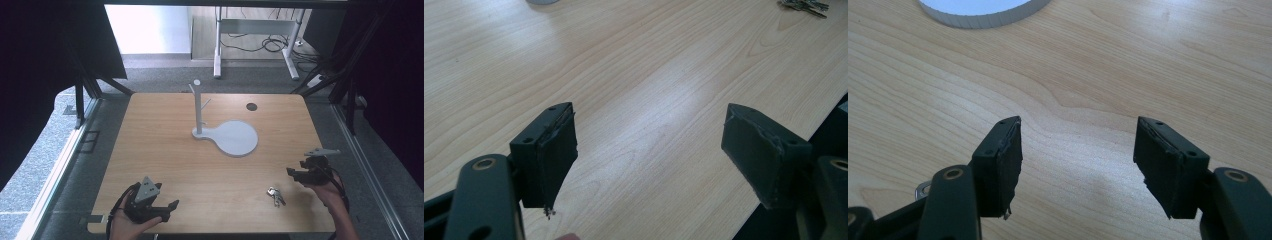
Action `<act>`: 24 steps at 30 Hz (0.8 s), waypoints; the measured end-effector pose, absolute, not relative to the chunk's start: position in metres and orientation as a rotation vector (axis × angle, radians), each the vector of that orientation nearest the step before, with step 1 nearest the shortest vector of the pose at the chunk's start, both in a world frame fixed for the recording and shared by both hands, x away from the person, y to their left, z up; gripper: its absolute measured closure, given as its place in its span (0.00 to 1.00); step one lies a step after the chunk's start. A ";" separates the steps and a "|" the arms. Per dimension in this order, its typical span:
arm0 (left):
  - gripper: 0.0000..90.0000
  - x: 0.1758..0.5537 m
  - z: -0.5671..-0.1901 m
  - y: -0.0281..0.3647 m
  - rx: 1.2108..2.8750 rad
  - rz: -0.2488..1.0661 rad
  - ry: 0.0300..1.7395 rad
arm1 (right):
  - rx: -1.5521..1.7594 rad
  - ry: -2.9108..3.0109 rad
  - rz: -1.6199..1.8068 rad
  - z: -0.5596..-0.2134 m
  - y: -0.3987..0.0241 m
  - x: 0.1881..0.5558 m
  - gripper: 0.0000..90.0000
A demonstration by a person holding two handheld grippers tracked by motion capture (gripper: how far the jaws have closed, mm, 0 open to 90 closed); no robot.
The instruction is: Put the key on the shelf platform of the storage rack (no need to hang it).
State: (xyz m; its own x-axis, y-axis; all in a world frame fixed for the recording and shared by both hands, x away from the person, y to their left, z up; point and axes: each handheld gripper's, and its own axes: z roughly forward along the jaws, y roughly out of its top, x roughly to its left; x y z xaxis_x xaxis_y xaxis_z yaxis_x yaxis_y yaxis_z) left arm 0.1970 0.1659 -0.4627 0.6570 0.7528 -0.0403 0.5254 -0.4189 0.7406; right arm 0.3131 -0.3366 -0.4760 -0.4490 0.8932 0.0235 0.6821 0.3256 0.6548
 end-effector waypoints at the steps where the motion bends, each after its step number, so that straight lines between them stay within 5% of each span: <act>1: 0.25 0.197 -0.463 0.166 2.120 0.387 0.988 | 1.401 2.258 0.859 -0.475 -0.337 0.313 0.41; 24: 0.25 0.196 -0.462 0.163 2.126 0.375 0.968 | 1.329 2.369 0.761 -0.456 -0.316 0.299 0.40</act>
State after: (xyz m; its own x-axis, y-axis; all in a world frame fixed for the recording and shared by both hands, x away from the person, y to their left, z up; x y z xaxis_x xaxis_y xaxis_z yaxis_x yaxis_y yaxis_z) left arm 0.1962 0.1634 -0.4621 0.6699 0.7412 -0.0428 0.5194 -0.4266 0.7404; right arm 0.2988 -0.3163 -0.4557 -0.5164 0.8562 -0.0170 0.6861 0.4256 0.5900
